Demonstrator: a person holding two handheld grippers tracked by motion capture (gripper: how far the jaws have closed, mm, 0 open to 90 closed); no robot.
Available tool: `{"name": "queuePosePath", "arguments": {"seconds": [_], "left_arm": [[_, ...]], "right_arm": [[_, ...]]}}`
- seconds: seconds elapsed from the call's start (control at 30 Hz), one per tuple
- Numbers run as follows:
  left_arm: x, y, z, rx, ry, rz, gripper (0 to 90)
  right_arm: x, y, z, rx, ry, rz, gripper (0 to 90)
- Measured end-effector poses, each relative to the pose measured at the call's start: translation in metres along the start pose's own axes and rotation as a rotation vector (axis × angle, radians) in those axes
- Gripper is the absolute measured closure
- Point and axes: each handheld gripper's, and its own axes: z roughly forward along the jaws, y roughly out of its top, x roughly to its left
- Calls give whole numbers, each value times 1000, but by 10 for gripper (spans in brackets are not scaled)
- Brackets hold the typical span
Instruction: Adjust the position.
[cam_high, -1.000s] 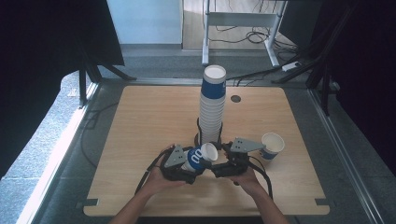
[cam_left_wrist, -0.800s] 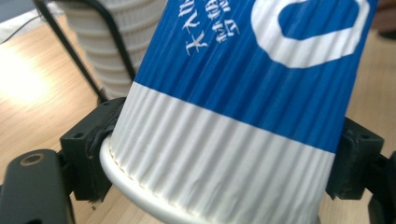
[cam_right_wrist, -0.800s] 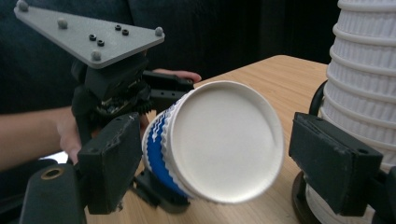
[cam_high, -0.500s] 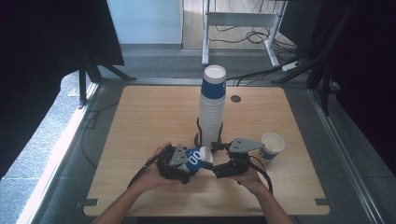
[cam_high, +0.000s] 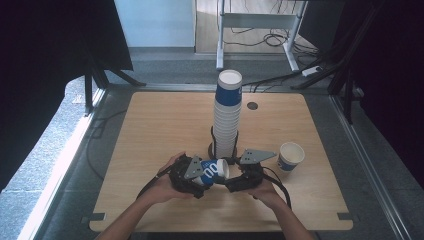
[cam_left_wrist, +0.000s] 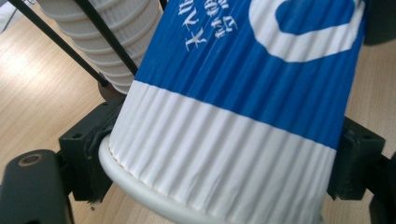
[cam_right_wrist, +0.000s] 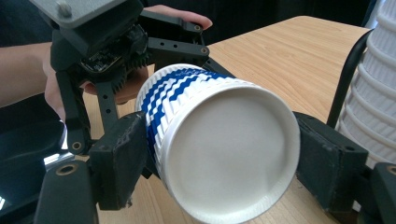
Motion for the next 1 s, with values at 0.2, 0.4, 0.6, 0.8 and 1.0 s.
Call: {"name": "queuePosePath", "arguments": {"seconds": [0.2,0.4,0.6,0.8,1.0], "left_arm": [[2,-1,-1,-16,-15,-9,131],[1,-2,-1,-17,-18,8,135],[2,-1,-2,-45,-39,-1,136],[2,0,-2,-55,-46,9,135],[3,0,-3,-60,-53,10,133]], "right_arm": [[-1,1,-4,-42,30,14,286],[-4,0,-5,-44,54,38,277],[-6,-3,-3,-12,55,46,242],[-6,-5,1,8,66,46,224],[-11,-5,-2,-25,108,74,259]]}}
